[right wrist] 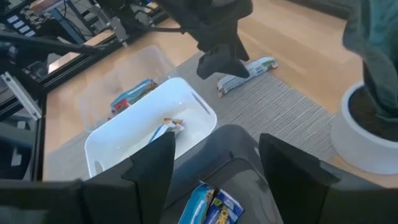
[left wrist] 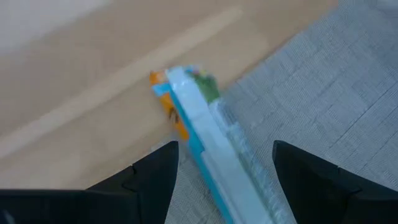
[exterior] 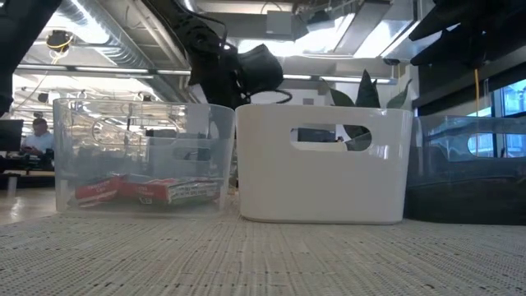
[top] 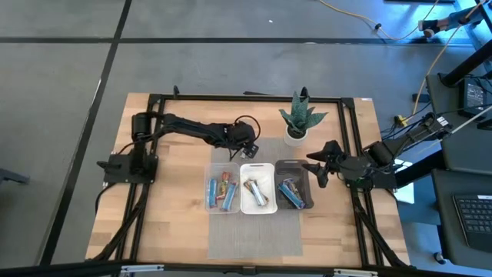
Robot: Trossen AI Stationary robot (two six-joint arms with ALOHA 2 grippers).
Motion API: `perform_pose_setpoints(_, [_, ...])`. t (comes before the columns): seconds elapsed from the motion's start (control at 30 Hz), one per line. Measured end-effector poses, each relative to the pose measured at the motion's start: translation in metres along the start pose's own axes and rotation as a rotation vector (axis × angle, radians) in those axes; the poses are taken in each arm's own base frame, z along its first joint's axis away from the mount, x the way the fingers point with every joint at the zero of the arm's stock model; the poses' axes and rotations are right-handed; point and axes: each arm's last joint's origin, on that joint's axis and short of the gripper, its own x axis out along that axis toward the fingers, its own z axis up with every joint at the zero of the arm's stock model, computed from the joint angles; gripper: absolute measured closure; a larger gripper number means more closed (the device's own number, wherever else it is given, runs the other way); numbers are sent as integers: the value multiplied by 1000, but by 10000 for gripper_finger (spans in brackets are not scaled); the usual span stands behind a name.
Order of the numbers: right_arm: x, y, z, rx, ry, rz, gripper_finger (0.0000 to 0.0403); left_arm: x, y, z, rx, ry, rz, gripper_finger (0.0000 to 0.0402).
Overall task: Pick and place Granola Bars by type
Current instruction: Put the yellow granola bar into the white bin
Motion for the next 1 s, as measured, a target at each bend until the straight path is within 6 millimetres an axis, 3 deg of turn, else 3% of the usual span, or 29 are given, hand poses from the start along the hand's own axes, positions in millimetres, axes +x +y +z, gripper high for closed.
perform_pose_setpoints(0.3, [0,0,-1,-3,24,17,166,17,0,-9,-32,48,18,149])
perform_pose_setpoints(0.5, [0,0,-1,-7,26,14,166,15,-2,-11,-20,27,42,157])
perform_pose_setpoints(1.0, [0,-3,-4,-32,55,-13,166,14,-7,-7,-28,21,30,281])
